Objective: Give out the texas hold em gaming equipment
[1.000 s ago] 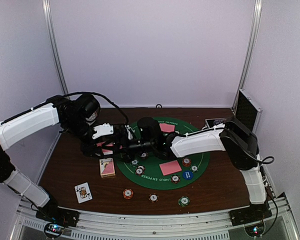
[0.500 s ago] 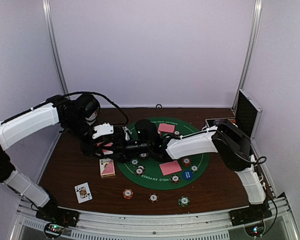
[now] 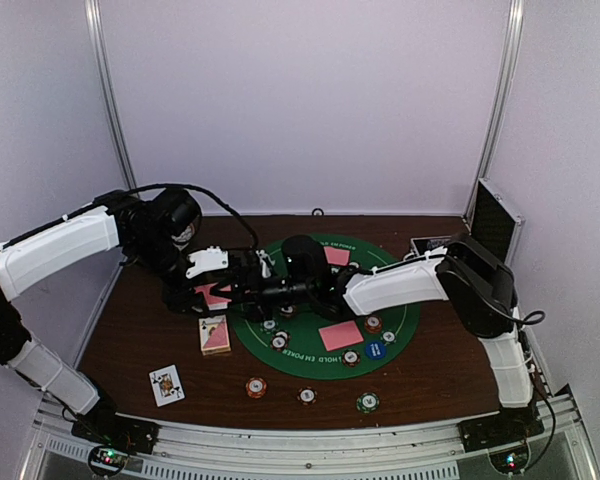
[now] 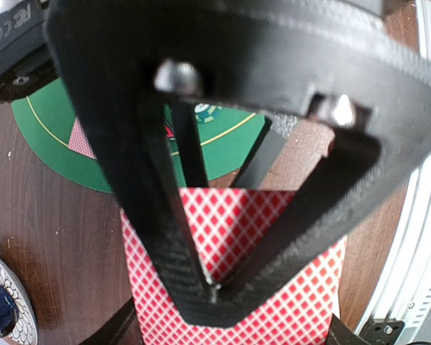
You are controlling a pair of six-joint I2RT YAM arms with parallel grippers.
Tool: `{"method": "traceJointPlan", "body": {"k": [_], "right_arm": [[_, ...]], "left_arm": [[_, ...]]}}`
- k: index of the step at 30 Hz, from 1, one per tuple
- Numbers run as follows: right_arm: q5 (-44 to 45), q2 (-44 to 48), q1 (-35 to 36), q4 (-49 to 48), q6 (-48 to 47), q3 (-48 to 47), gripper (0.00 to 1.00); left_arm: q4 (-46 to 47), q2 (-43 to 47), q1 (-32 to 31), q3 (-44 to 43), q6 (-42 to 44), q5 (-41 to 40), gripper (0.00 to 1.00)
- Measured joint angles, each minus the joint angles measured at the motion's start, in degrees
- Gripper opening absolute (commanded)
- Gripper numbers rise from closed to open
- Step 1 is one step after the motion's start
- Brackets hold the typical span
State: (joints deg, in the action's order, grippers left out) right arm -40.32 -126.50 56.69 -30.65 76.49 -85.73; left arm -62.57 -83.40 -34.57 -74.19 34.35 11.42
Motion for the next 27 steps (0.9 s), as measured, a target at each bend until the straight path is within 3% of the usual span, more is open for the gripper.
{"method": "traceJointPlan", "body": {"k": [20,27], "right_arm": [[-1.1,4.3,-1.5,7.9,-4.4,1.0,0.49],[-1.3,6.1,-1.5,10.0,-4.8,1.0,0.39]], "left_arm": [[-0.1,0.0,0.0,0.1,0.0,-0.1,0.24],[0.0,0.2,0.0,0.5,0.1,-0.3,0.24]]}}
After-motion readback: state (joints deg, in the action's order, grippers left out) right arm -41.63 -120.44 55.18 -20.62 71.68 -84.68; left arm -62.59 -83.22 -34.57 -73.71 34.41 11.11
